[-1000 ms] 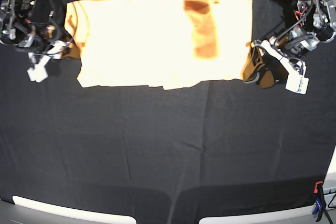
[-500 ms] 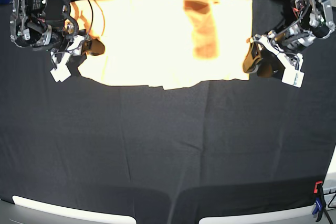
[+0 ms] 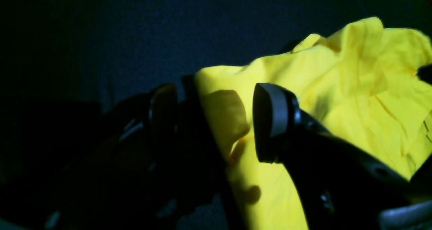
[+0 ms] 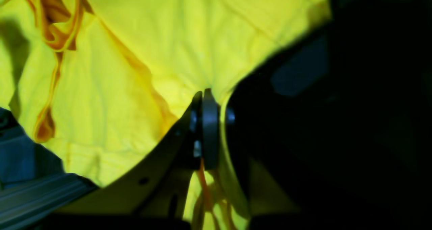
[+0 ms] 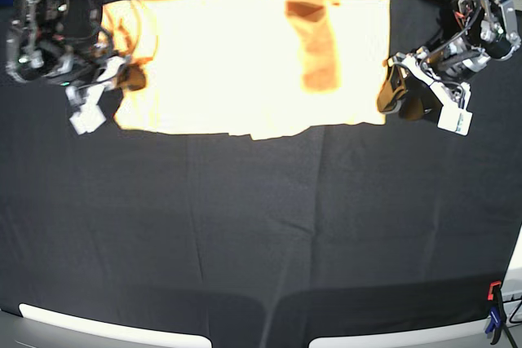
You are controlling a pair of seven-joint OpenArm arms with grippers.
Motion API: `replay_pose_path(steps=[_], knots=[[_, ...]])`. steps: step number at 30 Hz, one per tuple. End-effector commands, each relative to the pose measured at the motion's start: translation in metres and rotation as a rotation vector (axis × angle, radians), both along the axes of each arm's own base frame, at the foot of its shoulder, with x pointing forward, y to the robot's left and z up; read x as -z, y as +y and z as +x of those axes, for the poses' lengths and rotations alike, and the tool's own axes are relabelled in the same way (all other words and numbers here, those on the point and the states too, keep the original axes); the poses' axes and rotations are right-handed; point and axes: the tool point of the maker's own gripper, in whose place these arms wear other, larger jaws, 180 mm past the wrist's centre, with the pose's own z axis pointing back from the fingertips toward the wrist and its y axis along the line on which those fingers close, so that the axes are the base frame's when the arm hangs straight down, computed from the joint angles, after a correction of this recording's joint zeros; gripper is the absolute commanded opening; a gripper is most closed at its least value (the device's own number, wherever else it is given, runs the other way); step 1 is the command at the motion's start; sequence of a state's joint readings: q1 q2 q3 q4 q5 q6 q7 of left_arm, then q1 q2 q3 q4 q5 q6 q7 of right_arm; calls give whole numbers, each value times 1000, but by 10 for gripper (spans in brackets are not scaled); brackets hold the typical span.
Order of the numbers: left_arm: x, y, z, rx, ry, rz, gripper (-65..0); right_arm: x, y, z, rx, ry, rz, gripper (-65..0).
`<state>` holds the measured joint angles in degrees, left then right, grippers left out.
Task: Layout the t-shirt on the table in an organized manner, then fold the t-shirt properly
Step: 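Grasp both ends of the shortened shirt bundle with both grippers, then fold the right gripper's end over toward the left gripper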
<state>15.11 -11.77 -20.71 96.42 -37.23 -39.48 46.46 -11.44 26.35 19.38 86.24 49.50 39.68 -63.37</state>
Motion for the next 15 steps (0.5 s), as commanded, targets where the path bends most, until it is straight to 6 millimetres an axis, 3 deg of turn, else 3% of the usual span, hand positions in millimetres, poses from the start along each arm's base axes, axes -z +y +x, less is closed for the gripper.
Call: replay_pose_path(steps=[1,4,8,15], knots=[[-10,1,3,1,-39,-10,-315,-21,-5,13,-3,-71,-3,-650],[-6,2,-3,1,-22,-7,-315,-50,2,21,-24,-153,25,-650],[1,4,-12,3,2,8,-315,-80,34,24,-86,-260,58,-650],[9,4,-24,3,35,7,-315,-121,126,19,-198,-414,202,-650]])
